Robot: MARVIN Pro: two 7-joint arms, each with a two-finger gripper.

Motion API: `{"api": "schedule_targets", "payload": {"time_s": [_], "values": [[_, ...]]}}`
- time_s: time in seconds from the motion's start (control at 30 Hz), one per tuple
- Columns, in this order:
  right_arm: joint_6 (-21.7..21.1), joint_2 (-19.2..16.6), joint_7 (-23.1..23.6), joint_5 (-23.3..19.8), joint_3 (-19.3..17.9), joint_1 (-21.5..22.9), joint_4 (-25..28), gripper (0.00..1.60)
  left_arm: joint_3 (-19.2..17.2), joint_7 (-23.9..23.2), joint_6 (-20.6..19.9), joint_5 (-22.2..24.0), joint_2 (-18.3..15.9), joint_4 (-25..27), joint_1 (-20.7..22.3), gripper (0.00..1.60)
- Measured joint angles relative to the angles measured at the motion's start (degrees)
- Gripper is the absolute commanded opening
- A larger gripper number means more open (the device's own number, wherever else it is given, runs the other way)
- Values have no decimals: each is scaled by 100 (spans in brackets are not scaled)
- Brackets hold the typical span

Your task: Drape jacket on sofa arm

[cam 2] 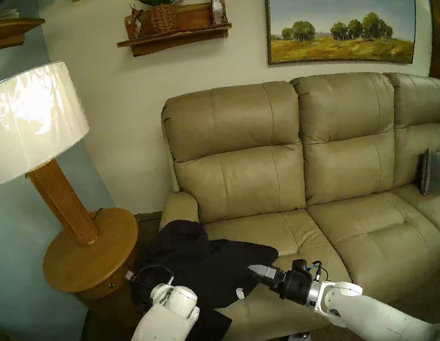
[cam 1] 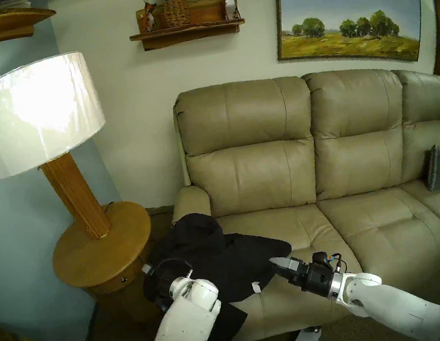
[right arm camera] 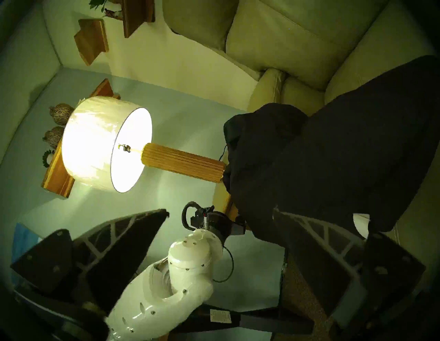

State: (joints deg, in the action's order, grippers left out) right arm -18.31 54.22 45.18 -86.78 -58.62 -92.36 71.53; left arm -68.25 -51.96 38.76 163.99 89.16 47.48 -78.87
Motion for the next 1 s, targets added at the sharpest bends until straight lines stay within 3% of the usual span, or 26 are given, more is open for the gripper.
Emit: {"api": "schedule_targets", "payload": {"time_s": [0.37, 0.73, 1.0], "values": [[8, 9, 2, -3, -9, 5, 6, 160, 641, -65, 113, 88, -62, 621, -780, 160], [16, 35, 1, -3, -11, 6, 2, 160, 1439, -48, 81, 115, -647, 1239, -1605, 160], [21, 48, 1, -3, -14, 7, 1, 160, 1639, 180, -122, 115, -1051, 1432, -1992, 160]]}}
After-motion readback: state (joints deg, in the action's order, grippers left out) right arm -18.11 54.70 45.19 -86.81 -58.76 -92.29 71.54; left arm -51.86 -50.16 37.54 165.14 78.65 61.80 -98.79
